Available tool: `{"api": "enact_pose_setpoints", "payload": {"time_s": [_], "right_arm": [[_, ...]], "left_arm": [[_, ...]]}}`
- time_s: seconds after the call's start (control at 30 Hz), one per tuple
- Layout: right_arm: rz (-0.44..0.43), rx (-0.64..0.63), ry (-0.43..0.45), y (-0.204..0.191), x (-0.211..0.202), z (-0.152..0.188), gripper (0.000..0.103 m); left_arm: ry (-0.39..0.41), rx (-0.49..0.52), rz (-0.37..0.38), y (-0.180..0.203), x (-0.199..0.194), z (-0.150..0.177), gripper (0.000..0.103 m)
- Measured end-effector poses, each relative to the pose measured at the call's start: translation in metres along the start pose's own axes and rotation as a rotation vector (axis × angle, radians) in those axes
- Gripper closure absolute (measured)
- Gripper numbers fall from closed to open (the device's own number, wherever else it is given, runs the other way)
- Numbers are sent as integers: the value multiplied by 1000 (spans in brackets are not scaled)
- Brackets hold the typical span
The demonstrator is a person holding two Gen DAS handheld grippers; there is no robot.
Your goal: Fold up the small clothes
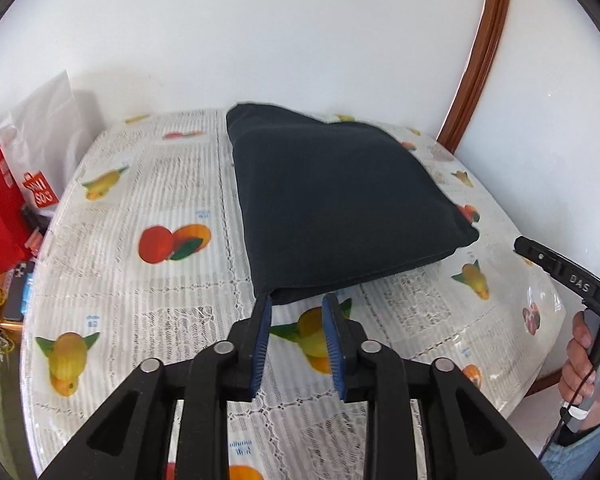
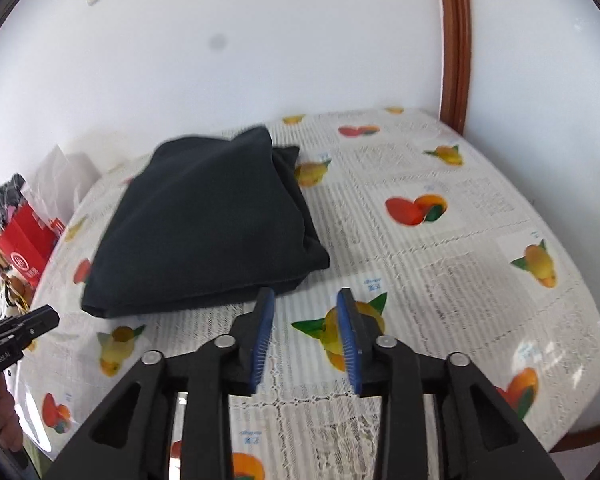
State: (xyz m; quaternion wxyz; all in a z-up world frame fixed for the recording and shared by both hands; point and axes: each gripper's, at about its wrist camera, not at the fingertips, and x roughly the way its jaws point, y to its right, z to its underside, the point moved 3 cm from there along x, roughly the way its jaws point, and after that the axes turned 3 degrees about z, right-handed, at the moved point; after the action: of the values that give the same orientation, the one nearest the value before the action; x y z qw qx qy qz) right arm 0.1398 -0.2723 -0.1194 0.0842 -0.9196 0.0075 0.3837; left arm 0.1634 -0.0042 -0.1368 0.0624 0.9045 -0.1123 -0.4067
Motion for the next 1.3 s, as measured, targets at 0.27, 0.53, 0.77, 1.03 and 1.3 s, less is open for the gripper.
{"api": "enact_pose_setpoints", "payload": {"time_s": [0.27, 0.53, 0.77, 1.03, 1.3], "right_arm": [[16, -63, 119, -22, -92, -8, 38], [49, -92, 193, -29, -156, 15, 5], [121, -119, 188, -24, -167, 27, 1], [121, -100, 189, -20, -175, 29, 1], [117, -83, 197, -14, -178, 29, 1]], "left_arm": [[158, 29, -97, 29, -74, -1, 26], [185, 44, -150, 52, -123, 15, 20], [204, 42, -153, 62, -133, 22, 18], [208, 34, -170, 62, -135, 24, 18], [207, 14, -177, 54, -135, 25, 18]]}}
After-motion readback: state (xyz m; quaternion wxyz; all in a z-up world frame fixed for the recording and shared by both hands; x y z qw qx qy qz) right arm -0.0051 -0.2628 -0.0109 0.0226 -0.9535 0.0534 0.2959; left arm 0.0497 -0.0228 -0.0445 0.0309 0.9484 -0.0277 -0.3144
